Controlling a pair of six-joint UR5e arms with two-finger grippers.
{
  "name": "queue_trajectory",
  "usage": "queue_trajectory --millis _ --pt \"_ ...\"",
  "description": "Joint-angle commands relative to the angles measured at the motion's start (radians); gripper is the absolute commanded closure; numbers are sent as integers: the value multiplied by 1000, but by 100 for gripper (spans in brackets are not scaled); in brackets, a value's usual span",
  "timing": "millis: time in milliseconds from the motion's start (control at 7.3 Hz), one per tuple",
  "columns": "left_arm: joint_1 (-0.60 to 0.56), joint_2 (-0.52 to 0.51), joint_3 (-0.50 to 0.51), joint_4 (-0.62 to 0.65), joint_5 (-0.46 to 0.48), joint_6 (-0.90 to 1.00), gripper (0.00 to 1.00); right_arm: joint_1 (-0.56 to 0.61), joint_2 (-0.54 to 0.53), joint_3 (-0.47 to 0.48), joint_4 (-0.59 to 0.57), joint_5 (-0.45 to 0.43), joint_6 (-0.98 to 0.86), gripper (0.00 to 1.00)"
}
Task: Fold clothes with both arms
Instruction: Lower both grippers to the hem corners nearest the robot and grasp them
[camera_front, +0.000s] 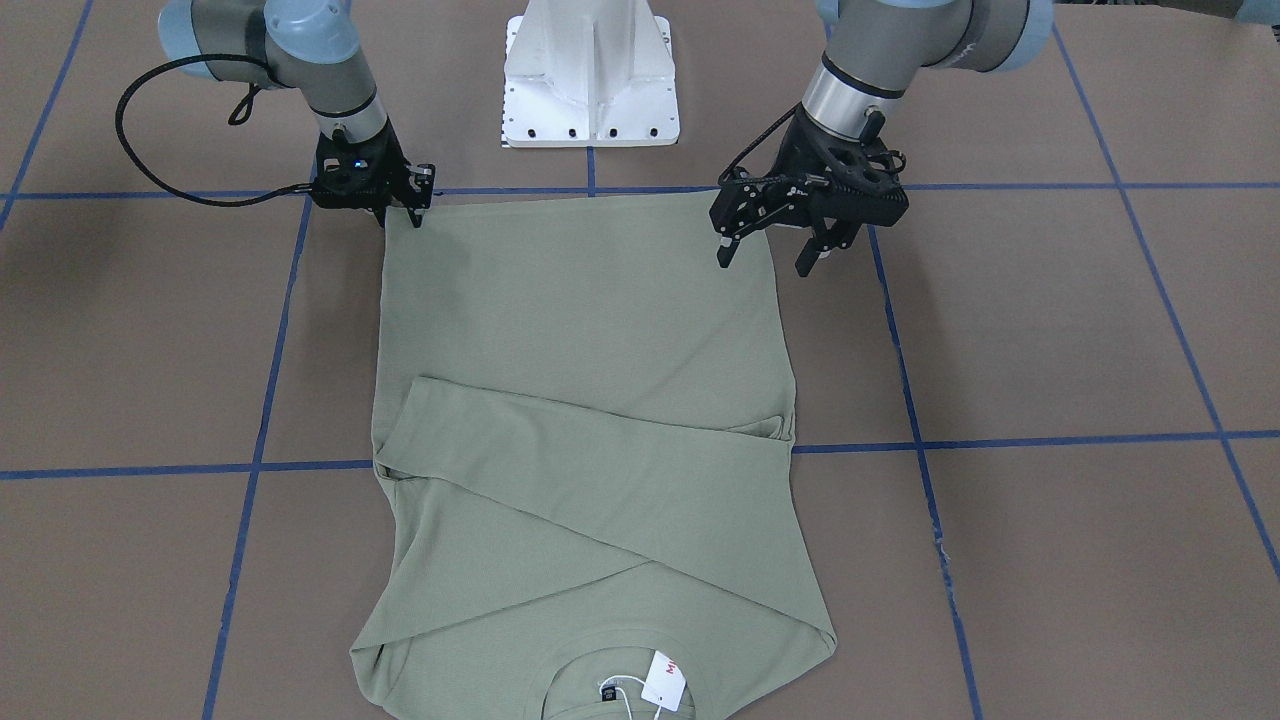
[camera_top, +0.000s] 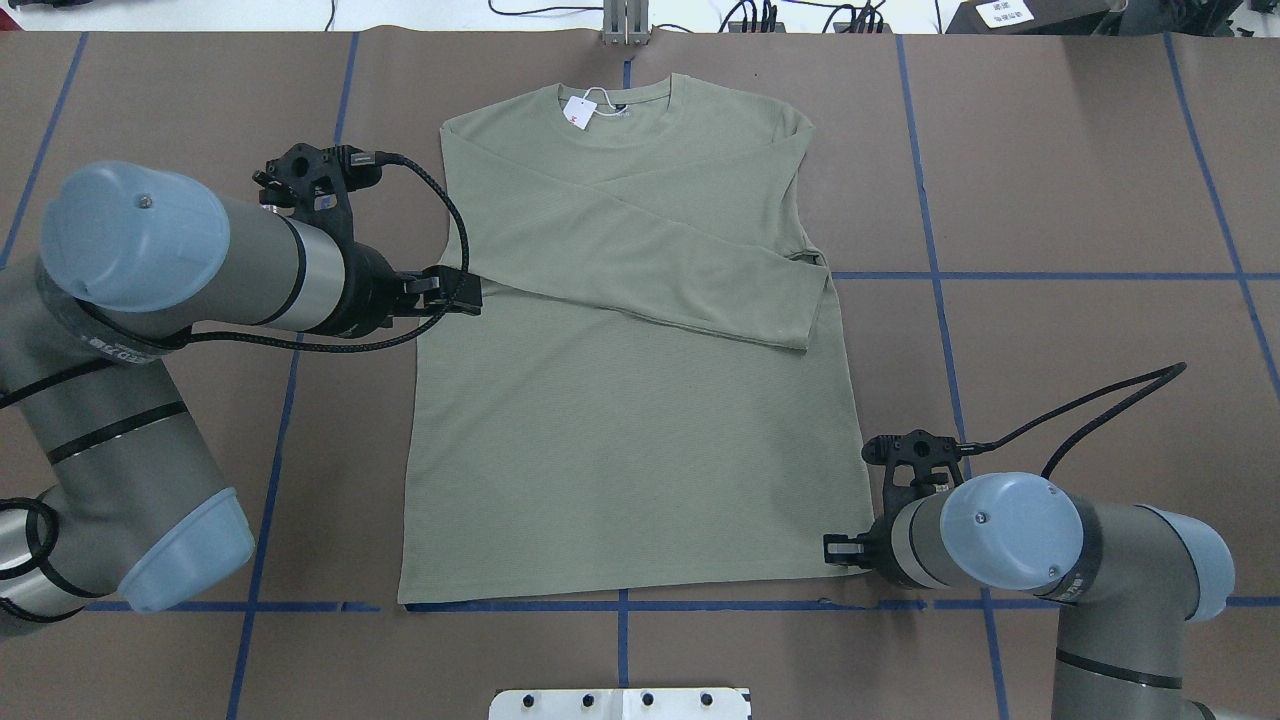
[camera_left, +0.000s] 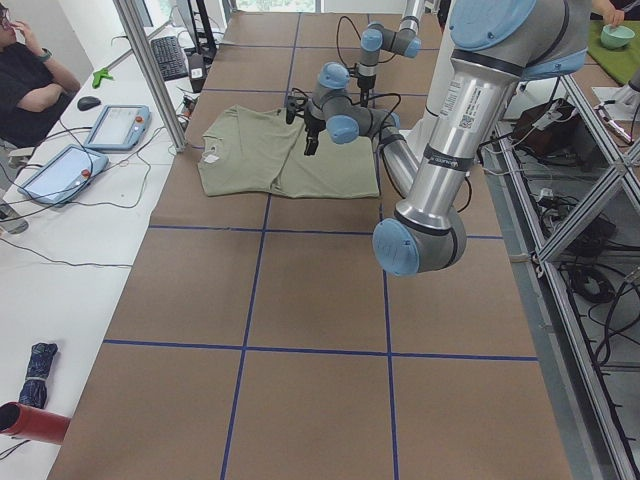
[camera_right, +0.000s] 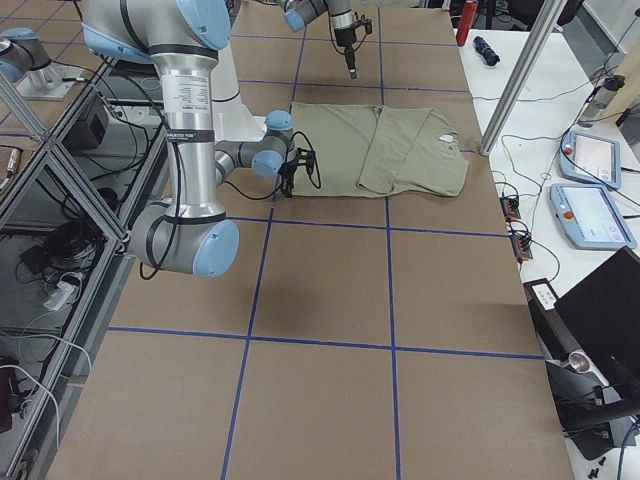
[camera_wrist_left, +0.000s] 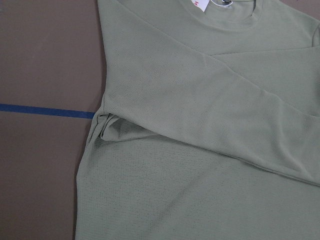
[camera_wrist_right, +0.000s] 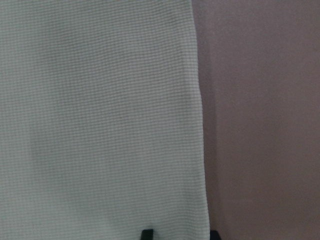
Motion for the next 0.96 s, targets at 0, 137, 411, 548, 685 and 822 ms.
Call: queue_trajectory --millis 0,137,411,548,685,822 --pt "0 1 1 0 0 1 0 2 4 9 1 -2 1 100" --pt "0 9 1 0 0 1 0 2 4 15 1 -3 3 100" --pt "3 27 3 -2 3 1 0 3 1 41 1 -3 4 100" --pt "17 83 6 -9 6 -1 0 12 7 46 2 -8 4 100" --pt "61 113 -2 -8 9 -13 0 17 9 56 4 -13 6 100" --pt "133 146 -2 -8 15 -60 0 25 9 72 4 -14 10 100"
